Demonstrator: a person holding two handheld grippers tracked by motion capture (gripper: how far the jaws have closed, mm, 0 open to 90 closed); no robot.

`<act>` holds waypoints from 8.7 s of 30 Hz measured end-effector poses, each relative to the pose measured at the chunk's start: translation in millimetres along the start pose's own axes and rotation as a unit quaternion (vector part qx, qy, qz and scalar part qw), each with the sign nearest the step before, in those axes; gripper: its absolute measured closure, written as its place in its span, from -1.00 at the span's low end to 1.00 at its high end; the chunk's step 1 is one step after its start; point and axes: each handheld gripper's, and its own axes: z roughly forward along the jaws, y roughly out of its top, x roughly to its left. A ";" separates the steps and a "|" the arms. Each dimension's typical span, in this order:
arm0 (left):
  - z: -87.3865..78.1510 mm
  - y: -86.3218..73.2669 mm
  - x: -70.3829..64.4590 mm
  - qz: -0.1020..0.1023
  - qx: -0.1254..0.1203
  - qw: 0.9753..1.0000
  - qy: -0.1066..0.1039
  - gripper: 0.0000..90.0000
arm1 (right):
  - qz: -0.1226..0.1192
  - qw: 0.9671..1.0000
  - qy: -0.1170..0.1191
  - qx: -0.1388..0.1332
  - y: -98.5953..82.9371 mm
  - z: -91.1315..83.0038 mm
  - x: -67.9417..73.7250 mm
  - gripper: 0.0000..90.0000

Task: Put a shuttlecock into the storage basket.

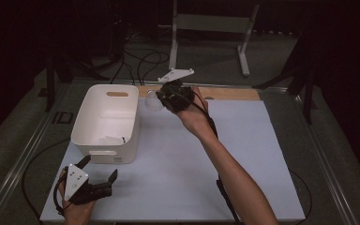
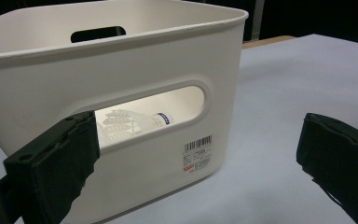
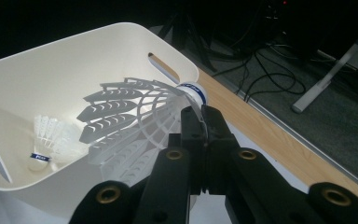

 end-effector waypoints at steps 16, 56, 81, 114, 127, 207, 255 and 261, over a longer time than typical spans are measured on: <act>-0.4 0.1 0.2 0.001 0.000 1.000 0.001 -1.00 | -0.006 1.000 0.008 -0.010 5.6 0.7 6.6 0.98; -0.6 0.0 0.6 -0.002 -0.001 1.000 0.004 -1.00 | -0.015 0.999 0.030 -0.021 12.2 8.0 23.4 0.98; -1.0 -0.1 0.7 -0.003 -0.001 1.000 0.004 -1.00 | -0.009 0.998 0.049 -0.025 15.3 15.9 32.0 0.98; -0.6 0.0 -0.1 0.000 0.001 1.000 0.002 -1.00 | -0.018 0.998 0.061 -0.025 21.4 23.7 46.4 0.97; -0.4 -0.1 0.2 0.001 0.001 1.000 0.001 -1.00 | -0.024 0.997 0.067 -0.025 25.6 27.8 52.5 0.97; 2.4 0.6 -0.4 0.000 0.001 1.000 0.000 -1.00 | 0.021 0.996 0.077 -0.043 -5.6 19.9 40.1 -0.78; 3.8 2.3 0.9 -0.008 -0.002 1.000 -0.002 -1.00 | 0.062 0.995 0.019 -0.082 -118.6 -40.4 2.9 -0.78; 4.4 3.1 3.0 -0.012 -0.004 1.000 -0.005 -1.00 | 0.064 0.994 0.016 -0.091 -133.6 -47.3 -1.5 -0.78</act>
